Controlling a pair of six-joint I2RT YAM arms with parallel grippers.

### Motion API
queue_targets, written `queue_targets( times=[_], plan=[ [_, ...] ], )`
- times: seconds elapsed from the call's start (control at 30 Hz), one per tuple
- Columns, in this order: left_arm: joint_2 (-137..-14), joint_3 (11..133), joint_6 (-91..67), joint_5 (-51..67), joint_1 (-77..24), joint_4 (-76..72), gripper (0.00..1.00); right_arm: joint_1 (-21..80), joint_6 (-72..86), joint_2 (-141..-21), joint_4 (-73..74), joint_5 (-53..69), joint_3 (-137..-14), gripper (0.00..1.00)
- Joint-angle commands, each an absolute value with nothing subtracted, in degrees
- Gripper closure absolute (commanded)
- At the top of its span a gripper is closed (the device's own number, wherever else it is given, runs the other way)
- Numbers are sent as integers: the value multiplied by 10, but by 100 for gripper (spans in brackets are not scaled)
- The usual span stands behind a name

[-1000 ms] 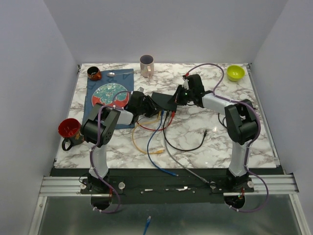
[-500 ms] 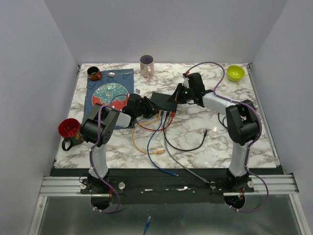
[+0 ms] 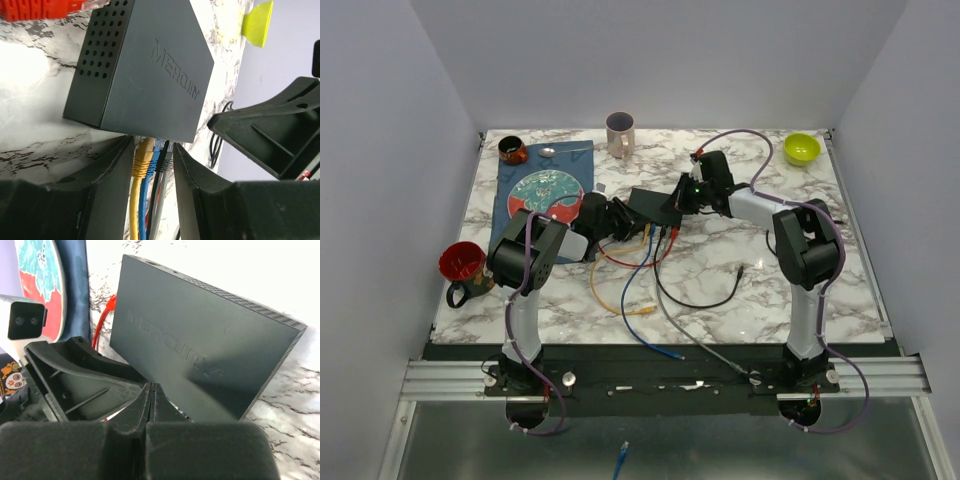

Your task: Pull the plug from the switch port

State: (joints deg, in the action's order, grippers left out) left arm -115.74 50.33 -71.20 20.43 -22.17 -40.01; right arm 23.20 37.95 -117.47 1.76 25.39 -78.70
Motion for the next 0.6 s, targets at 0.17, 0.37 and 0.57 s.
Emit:
queue_targets(
  times=[0.17, 0.37, 0.57],
  plan=[
    [-1168, 496, -711, 211, -220, -417, 56, 236, 385, -1206, 45, 254, -805, 98],
    [-1169, 500, -708, 206, -220, -404, 64, 235, 381, -1211, 49, 250, -802, 98],
    [-1170, 505, -708, 199, -219, -383, 69, 235, 382, -1213, 52, 250, -803, 98]
  ],
)
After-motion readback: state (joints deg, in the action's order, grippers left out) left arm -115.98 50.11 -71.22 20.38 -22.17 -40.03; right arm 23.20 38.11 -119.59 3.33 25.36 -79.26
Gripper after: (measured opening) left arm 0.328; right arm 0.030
